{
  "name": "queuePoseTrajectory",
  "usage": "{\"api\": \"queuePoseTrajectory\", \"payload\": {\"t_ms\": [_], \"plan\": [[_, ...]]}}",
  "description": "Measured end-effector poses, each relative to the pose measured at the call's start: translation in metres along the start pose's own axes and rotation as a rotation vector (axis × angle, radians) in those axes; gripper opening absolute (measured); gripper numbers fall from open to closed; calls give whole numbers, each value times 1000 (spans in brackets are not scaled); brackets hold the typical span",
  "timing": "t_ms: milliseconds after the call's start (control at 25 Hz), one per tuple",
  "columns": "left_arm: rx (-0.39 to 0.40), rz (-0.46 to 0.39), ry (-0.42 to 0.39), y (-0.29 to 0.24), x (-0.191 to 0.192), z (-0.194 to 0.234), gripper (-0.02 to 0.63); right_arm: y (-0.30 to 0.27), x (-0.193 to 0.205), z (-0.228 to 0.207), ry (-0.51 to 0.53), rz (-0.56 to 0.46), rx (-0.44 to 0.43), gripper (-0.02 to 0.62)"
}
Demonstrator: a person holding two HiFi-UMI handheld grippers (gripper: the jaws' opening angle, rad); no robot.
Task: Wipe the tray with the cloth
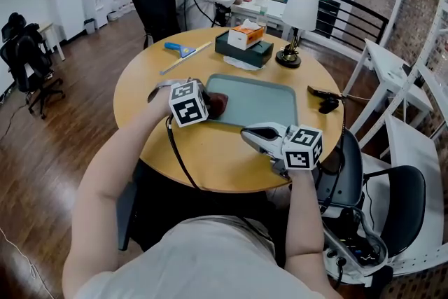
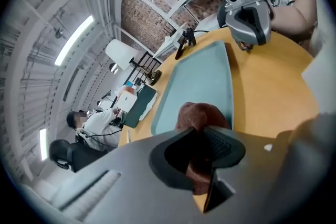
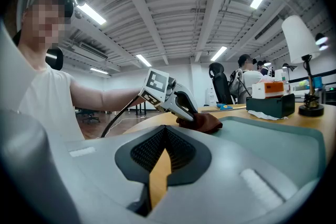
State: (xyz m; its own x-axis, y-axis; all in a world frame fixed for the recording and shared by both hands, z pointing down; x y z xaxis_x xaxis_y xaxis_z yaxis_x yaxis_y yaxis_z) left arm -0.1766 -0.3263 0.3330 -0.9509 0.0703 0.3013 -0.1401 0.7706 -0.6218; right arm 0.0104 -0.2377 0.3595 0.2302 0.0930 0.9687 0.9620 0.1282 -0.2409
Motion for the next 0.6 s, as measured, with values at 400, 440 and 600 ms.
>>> {"api": "queuePoseTrajectory", "payload": {"t_ms": [400, 440, 600], "plan": [[95, -39, -76, -16, -36, -12, 58, -1, 0, 2, 1, 2, 1, 2], [105, -45, -82, -17, -42, -13, 58, 0, 0, 2, 1, 1, 2, 2], [147, -52, -132, -24, -64, -17, 58, -3, -2, 6, 14, 2, -32, 2]]}}
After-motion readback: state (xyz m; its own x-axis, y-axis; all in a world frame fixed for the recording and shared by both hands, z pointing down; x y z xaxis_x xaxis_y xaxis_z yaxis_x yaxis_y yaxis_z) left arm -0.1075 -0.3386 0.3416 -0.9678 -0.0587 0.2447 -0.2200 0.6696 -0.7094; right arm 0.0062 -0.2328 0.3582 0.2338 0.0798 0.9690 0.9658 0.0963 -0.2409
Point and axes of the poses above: the fingertips, and each gripper's own axes: y backward along the fingers, z to its left, x out of its underside, the point moved 7 cm from there along y, backward along the fingers, and after that the axes turned 6 degrees about z, right-handed, at the moved point
